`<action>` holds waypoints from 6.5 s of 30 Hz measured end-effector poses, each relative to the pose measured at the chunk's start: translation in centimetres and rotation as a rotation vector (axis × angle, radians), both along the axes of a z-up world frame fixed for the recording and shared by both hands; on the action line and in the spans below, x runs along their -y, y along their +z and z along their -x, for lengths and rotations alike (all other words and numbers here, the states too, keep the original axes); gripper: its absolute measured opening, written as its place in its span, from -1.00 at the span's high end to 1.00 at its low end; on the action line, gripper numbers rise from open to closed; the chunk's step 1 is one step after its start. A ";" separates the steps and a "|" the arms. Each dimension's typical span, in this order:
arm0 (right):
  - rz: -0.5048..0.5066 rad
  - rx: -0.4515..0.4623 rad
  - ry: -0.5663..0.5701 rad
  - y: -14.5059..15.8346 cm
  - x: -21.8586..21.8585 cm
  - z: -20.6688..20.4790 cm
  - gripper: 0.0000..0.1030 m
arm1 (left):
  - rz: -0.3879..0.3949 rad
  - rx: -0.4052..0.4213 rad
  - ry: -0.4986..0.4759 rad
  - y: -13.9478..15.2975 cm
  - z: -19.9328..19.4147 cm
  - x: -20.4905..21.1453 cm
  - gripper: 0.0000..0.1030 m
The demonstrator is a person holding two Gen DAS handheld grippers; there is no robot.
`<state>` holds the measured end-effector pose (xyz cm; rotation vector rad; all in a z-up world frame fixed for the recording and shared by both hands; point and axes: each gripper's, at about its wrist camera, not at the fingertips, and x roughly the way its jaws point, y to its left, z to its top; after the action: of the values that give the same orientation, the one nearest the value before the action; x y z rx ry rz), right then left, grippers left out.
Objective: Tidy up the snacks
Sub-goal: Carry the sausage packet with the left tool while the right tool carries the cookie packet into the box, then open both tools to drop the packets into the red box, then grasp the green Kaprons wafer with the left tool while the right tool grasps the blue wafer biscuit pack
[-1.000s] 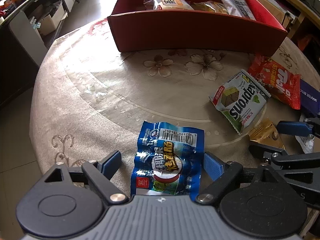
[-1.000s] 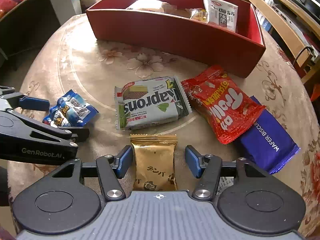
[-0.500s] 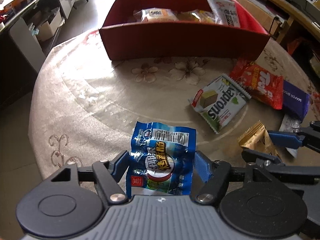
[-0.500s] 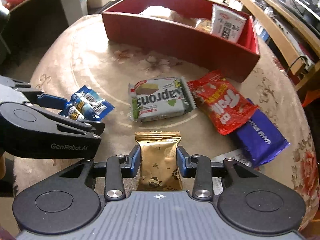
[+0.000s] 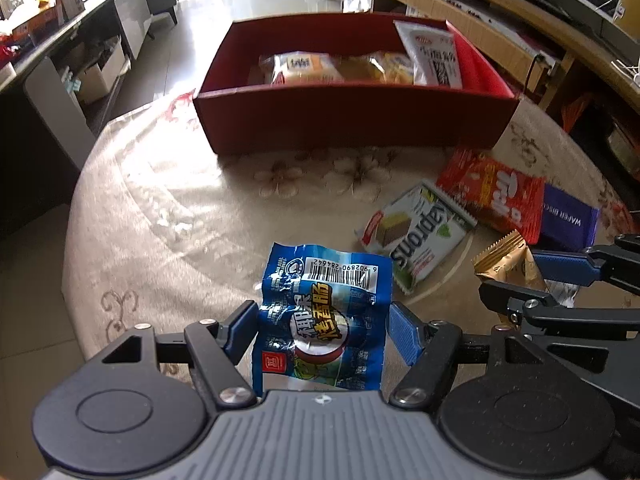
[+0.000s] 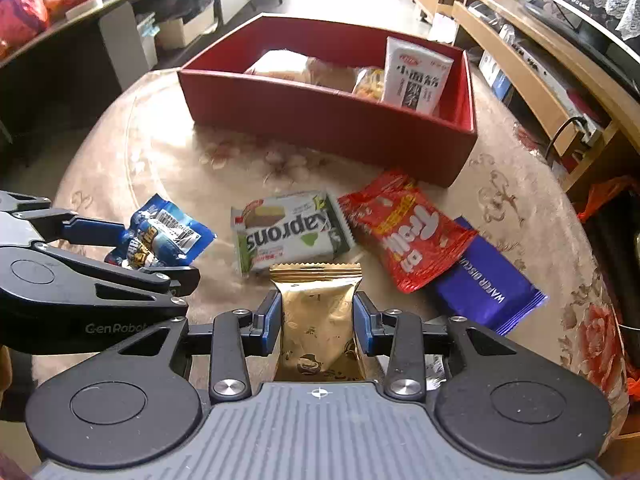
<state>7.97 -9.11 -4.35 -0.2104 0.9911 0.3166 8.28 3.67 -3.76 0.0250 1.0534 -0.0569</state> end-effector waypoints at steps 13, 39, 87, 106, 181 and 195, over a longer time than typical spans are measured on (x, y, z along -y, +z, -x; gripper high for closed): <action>-0.023 0.067 -0.026 1.7 0.9 -0.9 0.11 | -0.023 0.090 0.008 2.3 -1.2 0.9 -0.33; -0.103 0.207 -0.114 6.0 2.0 -7.7 0.11 | -0.026 0.248 0.074 7.3 -9.1 1.5 -0.32; -0.107 0.158 -0.118 2.1 0.4 -18.6 0.06 | -0.026 0.148 0.208 2.4 -21.1 0.5 -0.32; -0.112 0.197 -0.140 3.2 1.2 -18.2 -0.17 | 0.022 0.193 0.222 4.6 -20.0 -0.4 -0.46; -0.147 -0.131 -0.287 -0.9 10.2 -0.8 -0.32 | 0.056 -0.092 -0.259 -1.2 -3.9 5.2 -0.14; 0.025 -0.076 -0.192 -0.3 7.5 -5.9 -0.47 | 0.136 -0.092 -0.250 -0.2 -4.6 4.6 -0.14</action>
<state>13.92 -16.63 -4.69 -0.1254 1.0826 0.1375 12.90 -0.92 -3.95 0.0310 1.1319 -0.3584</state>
